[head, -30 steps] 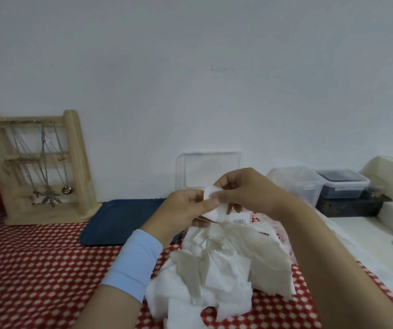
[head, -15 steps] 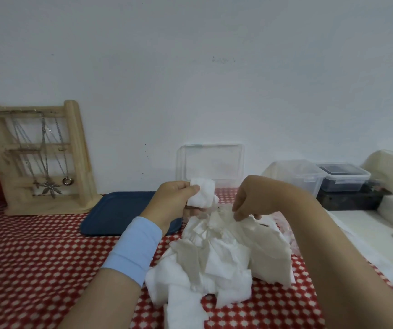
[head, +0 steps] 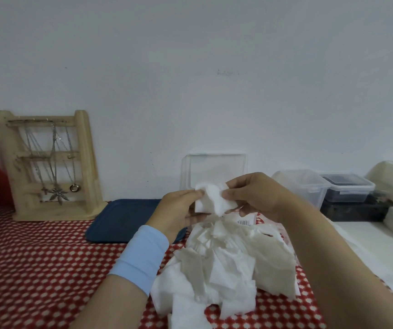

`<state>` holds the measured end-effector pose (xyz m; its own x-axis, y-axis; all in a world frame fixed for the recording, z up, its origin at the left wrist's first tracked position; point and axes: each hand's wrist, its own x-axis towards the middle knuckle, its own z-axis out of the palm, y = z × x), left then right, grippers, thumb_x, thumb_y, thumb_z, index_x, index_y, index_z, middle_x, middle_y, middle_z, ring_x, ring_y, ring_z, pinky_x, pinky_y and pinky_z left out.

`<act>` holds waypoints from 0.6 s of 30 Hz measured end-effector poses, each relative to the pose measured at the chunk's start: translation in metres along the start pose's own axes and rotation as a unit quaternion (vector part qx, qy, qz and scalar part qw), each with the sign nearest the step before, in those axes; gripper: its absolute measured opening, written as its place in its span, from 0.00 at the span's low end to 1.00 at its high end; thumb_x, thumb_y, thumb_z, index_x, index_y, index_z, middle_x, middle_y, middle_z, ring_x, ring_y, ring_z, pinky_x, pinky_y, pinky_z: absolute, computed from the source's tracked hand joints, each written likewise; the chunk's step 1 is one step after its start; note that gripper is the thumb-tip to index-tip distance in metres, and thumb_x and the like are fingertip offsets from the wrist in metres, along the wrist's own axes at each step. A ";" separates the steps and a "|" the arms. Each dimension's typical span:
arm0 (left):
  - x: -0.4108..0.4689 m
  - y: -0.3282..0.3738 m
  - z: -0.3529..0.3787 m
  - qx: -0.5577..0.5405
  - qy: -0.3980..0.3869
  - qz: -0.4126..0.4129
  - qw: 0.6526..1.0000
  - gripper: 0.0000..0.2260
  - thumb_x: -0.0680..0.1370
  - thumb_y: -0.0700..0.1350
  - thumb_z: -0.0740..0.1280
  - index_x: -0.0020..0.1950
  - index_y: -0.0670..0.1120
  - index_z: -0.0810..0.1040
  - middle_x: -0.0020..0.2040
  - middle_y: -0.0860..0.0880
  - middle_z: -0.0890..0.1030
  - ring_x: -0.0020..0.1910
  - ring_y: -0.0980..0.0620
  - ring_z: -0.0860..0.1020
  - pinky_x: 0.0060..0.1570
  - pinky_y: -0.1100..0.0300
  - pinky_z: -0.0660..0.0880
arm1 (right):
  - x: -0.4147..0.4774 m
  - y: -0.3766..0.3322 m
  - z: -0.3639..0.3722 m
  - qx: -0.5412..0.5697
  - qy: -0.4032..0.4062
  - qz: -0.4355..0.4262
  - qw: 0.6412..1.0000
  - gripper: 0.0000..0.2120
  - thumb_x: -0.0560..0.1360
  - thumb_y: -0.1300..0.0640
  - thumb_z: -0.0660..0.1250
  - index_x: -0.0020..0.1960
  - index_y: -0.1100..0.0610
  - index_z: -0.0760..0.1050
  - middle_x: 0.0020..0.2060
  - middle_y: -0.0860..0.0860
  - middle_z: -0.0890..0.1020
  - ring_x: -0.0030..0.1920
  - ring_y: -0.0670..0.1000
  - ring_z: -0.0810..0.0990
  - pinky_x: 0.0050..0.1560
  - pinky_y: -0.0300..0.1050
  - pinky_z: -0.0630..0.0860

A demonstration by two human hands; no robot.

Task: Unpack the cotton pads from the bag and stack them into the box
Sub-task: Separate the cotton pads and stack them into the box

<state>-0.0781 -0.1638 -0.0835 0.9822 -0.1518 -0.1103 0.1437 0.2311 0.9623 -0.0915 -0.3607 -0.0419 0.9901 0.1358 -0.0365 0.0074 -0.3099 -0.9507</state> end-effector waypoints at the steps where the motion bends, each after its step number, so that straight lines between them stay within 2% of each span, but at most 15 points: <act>1: -0.001 0.000 0.001 -0.007 -0.008 -0.006 1.000 0.08 0.80 0.41 0.70 0.54 0.38 0.84 0.52 0.39 0.87 0.47 0.44 0.86 0.41 0.56 0.83 | 0.001 0.001 0.000 0.006 0.010 0.008 1.000 0.03 0.76 0.65 0.72 0.48 0.63 0.84 0.39 0.62 0.85 0.31 0.52 0.82 0.31 0.40 0.78; 4: 0.001 -0.003 0.000 -0.015 -0.002 -0.006 1.000 0.08 0.80 0.41 0.70 0.56 0.37 0.83 0.51 0.40 0.87 0.50 0.44 0.86 0.44 0.56 0.83 | 0.002 -0.001 -0.001 0.050 0.039 0.010 0.998 0.01 0.76 0.65 0.73 0.45 0.63 0.83 0.36 0.61 0.84 0.32 0.55 0.82 0.31 0.41 0.80; 7: 0.002 -0.003 0.000 -0.029 -0.001 0.000 1.000 0.09 0.80 0.41 0.70 0.56 0.38 0.84 0.51 0.41 0.87 0.50 0.45 0.87 0.46 0.56 0.83 | -0.001 -0.009 0.003 0.089 0.020 0.002 0.996 0.05 0.75 0.62 0.74 0.48 0.64 0.83 0.39 0.60 0.86 0.34 0.54 0.84 0.32 0.42 0.80; 9: 0.000 -0.002 0.003 -0.045 -0.024 0.000 0.999 0.09 0.81 0.40 0.68 0.57 0.38 0.84 0.52 0.40 0.87 0.50 0.45 0.87 0.46 0.56 0.84 | -0.002 -0.011 0.011 0.073 0.023 -0.001 0.997 0.08 0.73 0.60 0.76 0.47 0.65 0.83 0.39 0.59 0.87 0.36 0.54 0.86 0.35 0.44 0.81; 13: -0.004 0.002 0.007 -0.061 -0.066 -0.018 0.996 0.11 0.83 0.41 0.66 0.61 0.36 0.81 0.54 0.38 0.86 0.54 0.44 0.86 0.46 0.57 0.84 | -0.001 -0.010 0.021 -0.020 0.103 -0.005 0.994 0.06 0.72 0.60 0.77 0.43 0.61 0.81 0.31 0.54 0.85 0.29 0.49 0.84 0.27 0.38 0.74; 17: -0.003 0.002 0.007 -0.064 -0.067 -0.024 0.995 0.13 0.83 0.42 0.65 0.63 0.35 0.79 0.54 0.37 0.86 0.53 0.43 0.86 0.43 0.56 0.84 | -0.002 -0.011 0.020 -0.053 0.121 -0.003 0.991 0.06 0.72 0.60 0.77 0.44 0.60 0.82 0.34 0.61 0.85 0.27 0.50 0.81 0.24 0.35 0.72; 18: -0.003 0.002 0.007 -0.063 -0.069 -0.023 0.995 0.14 0.83 0.43 0.65 0.64 0.35 0.79 0.54 0.37 0.86 0.53 0.43 0.86 0.44 0.56 0.84 | -0.002 -0.011 0.020 -0.059 0.122 -0.005 0.991 0.05 0.72 0.60 0.78 0.43 0.60 0.82 0.33 0.60 0.85 0.26 0.49 0.80 0.24 0.34 0.71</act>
<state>-0.0815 -0.1697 -0.0791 0.9497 -0.2933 -0.1101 0.2110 0.3387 0.9170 -0.0958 -0.3392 -0.0379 0.9943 -0.0871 0.0619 0.0198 -0.4193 -0.9076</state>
